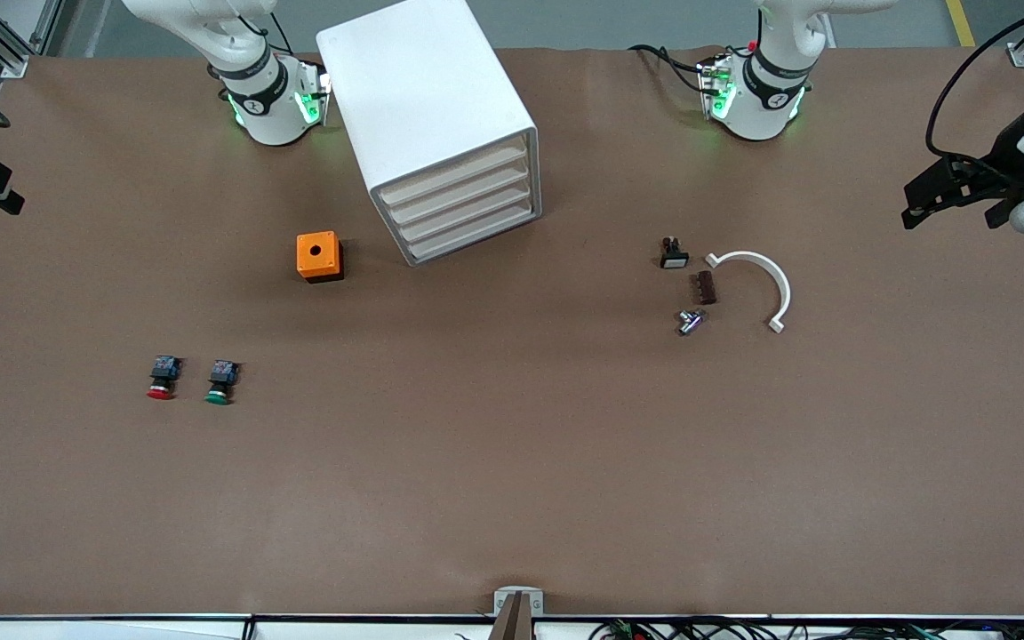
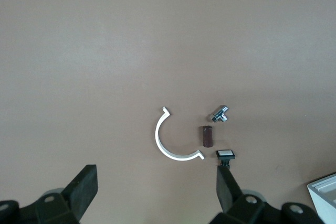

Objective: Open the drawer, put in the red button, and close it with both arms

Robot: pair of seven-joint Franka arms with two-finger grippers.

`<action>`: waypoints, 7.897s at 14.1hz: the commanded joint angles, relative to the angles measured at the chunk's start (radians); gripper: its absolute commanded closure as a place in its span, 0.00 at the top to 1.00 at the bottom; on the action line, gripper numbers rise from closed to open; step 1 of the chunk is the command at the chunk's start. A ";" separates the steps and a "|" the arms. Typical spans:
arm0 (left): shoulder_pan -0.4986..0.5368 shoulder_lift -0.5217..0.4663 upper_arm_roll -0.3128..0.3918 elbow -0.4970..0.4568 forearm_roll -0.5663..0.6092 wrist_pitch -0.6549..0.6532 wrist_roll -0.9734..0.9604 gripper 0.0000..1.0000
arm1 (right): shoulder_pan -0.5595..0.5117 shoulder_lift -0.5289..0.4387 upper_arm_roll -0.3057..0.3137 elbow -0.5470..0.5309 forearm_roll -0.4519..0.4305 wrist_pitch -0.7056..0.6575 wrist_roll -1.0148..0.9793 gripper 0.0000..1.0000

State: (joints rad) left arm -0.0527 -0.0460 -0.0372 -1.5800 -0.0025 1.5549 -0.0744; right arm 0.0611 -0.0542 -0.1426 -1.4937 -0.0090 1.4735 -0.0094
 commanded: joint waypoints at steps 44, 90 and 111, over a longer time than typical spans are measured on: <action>-0.176 0.656 -0.230 -0.359 -1.197 0.148 1.022 1.00 | -0.093 0.287 -0.011 -0.387 -0.011 0.546 0.003 1.00; -0.440 0.816 -0.142 -0.187 -1.625 0.372 1.105 0.00 | -0.135 0.594 -0.002 -0.422 0.000 0.854 -0.109 0.31; -0.343 0.756 -0.082 -0.150 -1.377 0.393 0.563 1.00 | 0.437 0.252 0.000 -0.188 0.091 0.059 0.952 0.31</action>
State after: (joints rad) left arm -0.4143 0.7483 -0.1189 -1.7375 -1.4562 1.9427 0.6038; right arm 0.4573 0.2054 -0.1298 -1.6904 0.0263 1.5457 0.8357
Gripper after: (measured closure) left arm 0.000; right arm 0.590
